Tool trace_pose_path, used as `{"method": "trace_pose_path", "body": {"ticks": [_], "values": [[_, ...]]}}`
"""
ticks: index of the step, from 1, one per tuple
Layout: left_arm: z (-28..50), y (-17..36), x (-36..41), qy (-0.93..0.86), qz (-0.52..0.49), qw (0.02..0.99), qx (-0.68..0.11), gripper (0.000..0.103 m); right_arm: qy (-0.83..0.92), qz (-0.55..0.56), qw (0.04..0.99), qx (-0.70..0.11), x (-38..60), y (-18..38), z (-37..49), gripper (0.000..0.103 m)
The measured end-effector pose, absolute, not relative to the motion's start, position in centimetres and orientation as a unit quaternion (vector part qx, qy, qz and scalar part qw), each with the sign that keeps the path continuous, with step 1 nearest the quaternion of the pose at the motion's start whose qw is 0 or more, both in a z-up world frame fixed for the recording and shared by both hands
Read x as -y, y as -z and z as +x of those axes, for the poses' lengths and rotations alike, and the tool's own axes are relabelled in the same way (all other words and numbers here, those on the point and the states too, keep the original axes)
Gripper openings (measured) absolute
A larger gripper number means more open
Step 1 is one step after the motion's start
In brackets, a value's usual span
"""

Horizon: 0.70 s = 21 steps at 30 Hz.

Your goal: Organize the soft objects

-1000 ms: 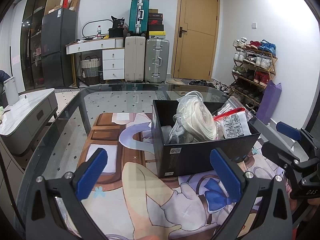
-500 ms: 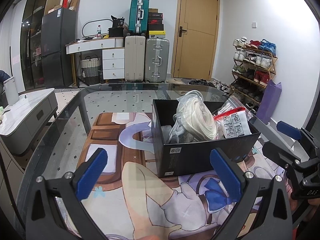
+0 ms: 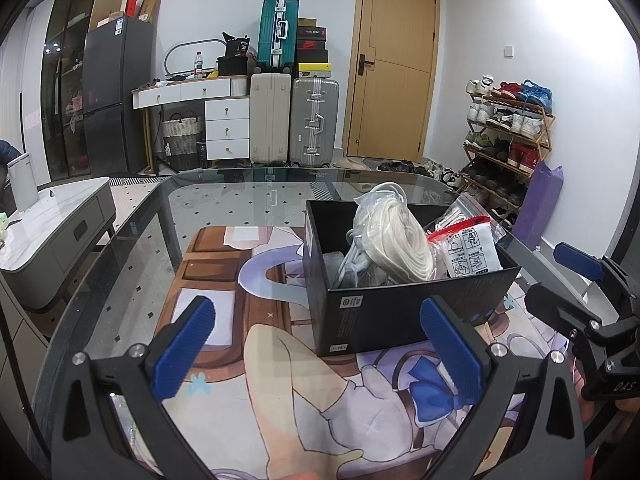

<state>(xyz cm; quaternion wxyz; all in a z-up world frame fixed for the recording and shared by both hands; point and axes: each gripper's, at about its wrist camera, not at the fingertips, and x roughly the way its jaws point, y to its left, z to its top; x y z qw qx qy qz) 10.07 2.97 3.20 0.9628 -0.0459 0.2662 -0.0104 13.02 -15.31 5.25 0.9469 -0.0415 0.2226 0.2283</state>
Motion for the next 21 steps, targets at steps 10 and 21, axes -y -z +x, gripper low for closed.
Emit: {"method": "trace_pose_path", "body": {"ticks": [10, 21], "values": [[10.06, -3.32, -2.83, 0.012, -0.047, 0.963, -0.267, 0.103, -0.228, -0.039, 0.949, -0.214, 15.45, -5.67, 12.87, 0.102], [10.06, -3.3, -2.84, 0.012, -0.048, 0.962, -0.267, 0.103, -0.228, -0.037, 0.949, -0.214, 15.54, -5.72, 12.85, 0.102]]}}
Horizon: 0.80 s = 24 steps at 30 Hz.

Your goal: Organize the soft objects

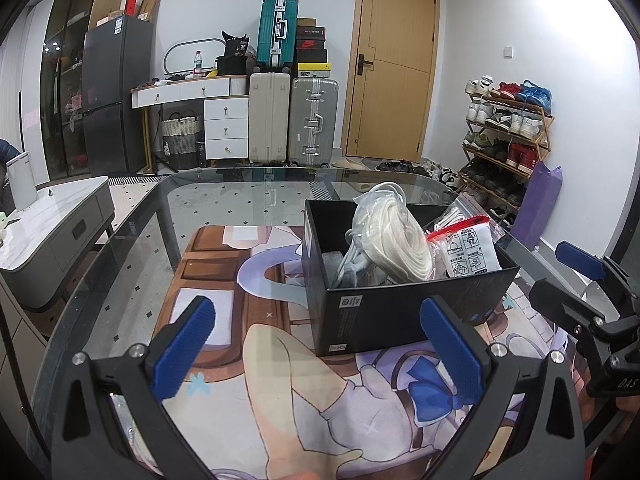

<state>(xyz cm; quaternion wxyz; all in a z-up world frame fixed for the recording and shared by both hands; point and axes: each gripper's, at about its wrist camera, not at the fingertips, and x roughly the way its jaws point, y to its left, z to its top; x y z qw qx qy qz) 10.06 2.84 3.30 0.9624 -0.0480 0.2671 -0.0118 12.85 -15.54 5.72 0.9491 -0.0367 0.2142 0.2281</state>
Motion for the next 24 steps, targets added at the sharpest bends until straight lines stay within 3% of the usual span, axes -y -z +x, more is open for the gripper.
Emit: {"method": "trace_pose_path", "body": {"ticks": [24], "values": [[9.85, -3.58, -2.68, 0.017, -0.048, 0.963, -0.263, 0.103, -0.228, -0.039, 0.949, -0.213, 15.67, -5.61, 12.89, 0.102]]}}
